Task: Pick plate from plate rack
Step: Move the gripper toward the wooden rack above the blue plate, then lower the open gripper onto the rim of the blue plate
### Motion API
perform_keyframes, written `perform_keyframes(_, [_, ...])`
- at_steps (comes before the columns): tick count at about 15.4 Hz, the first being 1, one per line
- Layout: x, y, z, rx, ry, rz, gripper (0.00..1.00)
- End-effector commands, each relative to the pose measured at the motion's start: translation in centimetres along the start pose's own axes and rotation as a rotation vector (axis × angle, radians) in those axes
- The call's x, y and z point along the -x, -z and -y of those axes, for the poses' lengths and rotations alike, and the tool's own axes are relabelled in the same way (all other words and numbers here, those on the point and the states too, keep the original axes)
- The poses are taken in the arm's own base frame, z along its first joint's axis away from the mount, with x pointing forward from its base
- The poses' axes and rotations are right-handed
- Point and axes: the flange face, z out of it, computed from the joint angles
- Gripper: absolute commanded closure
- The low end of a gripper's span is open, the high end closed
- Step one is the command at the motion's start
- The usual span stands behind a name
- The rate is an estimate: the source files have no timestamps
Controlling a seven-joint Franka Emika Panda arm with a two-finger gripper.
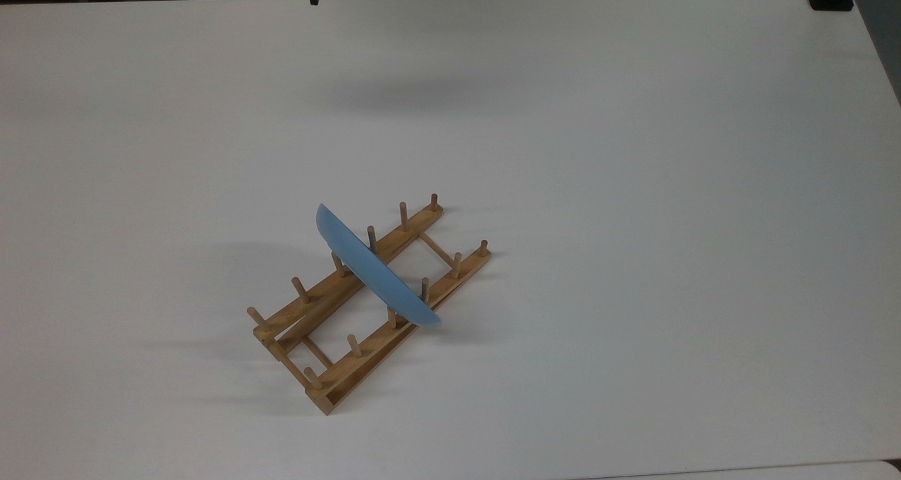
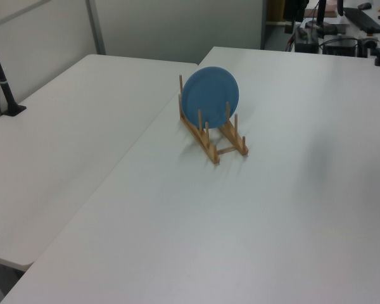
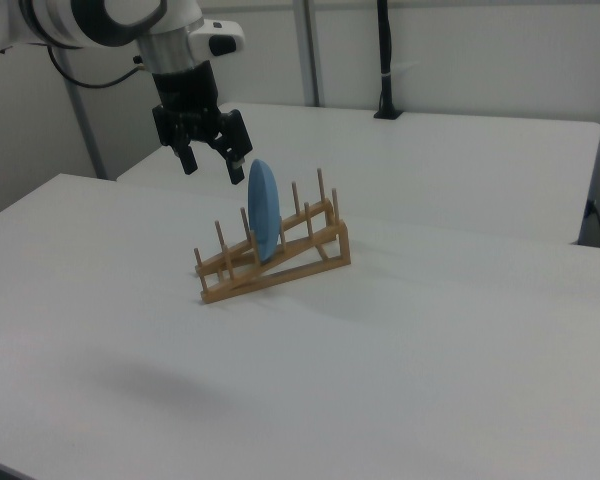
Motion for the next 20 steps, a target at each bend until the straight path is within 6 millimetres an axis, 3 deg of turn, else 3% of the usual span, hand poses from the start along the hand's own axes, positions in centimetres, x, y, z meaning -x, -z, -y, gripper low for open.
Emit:
perform_keyframes(1, [-0.6,-1.8,0.7,-0.060,0.093,0.004,0.00])
perform_keyframes(5, [-1.7,-2.2,0.8,-0.024,0.212,-0.039,0.00])
perform_keyframes(11, [-4.5,-2.0,1.0,0.028,0.225,-0.230,0.00])
perform_keyframes(15, [-7.3,-4.8,3.6,0.039,0.241,-0.402,0.00])
perform_keyframes(20, [-9.1,-9.0,7.2,0.031,0.256,-0.431,0.08])
